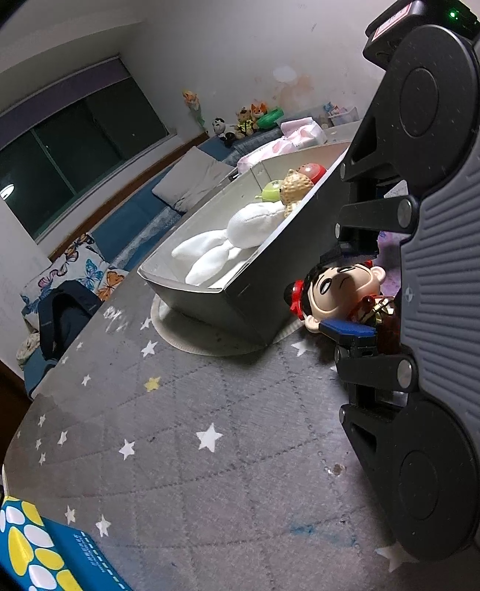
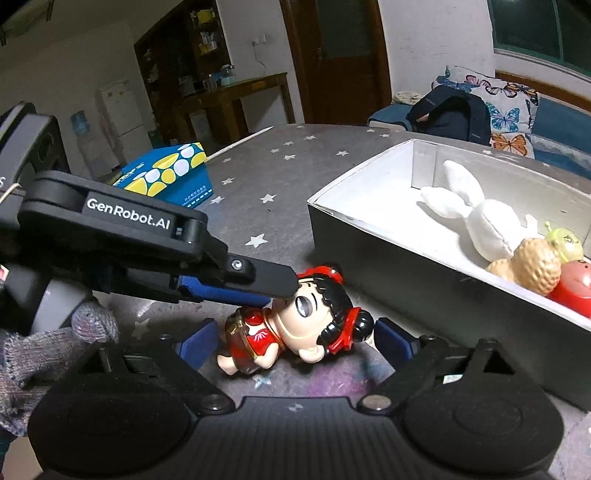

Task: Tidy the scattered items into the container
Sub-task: 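Move the left gripper to the red-clothed doll and grasp it, then lift the red-clothed doll with the left gripper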

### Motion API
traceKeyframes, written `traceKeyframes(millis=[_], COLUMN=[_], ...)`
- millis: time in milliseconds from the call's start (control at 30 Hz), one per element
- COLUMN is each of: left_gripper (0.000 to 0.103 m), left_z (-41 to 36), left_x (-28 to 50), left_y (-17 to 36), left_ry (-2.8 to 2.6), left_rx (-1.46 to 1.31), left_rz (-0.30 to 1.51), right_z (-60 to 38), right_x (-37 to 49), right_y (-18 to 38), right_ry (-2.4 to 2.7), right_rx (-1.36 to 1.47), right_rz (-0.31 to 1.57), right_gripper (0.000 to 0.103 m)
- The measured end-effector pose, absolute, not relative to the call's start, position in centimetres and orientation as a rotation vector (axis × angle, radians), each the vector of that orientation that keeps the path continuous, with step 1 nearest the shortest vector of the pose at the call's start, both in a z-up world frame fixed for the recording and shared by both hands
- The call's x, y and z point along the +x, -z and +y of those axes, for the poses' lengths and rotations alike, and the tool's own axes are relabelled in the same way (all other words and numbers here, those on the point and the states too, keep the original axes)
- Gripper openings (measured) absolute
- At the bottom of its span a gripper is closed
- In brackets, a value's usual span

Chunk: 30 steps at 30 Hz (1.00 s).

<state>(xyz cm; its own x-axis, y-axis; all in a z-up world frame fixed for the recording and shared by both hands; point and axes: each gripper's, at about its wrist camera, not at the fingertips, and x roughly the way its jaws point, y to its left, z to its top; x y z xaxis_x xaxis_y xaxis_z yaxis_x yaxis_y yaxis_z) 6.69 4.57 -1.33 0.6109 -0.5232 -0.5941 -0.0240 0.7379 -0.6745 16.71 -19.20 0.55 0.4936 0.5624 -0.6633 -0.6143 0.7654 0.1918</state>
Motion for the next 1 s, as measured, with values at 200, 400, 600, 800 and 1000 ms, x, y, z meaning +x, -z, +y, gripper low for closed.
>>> traceKeyframes(millis=[200,400,600,800,1000], left_gripper=[0.034,0.035,0.035,0.038,0.038], left_z=[4.7,4.9,5.5,5.7,5.9], left_x=[6.9,7.2,7.2,7.3,7.0], left_y=[1.4,1.5,1.7,1.9,2.0], left_ry=[0.32,0.328,0.325,0.318,0.321], left_rx=[-0.7,-0.711,-0.729,-0.746,-0.759], left_rz=[0.893,0.906,0.916,0.912,0.908], right_z=[-18.8,-18.4,-17.8,-17.2,-17.1], right_x=[17.2,17.9,18.0,17.6,17.5], right_y=[0.1,0.6,1.2,0.9,0.8], right_ry=[-0.722,-0.741,-0.751,-0.749,-0.75], right_rx=[-0.086,-0.101,-0.119,-0.153,-0.156], right_rz=[0.804,0.814,0.813,0.778,0.771], right_gripper=[0.093,0.098,0.097,0.094,0.093])
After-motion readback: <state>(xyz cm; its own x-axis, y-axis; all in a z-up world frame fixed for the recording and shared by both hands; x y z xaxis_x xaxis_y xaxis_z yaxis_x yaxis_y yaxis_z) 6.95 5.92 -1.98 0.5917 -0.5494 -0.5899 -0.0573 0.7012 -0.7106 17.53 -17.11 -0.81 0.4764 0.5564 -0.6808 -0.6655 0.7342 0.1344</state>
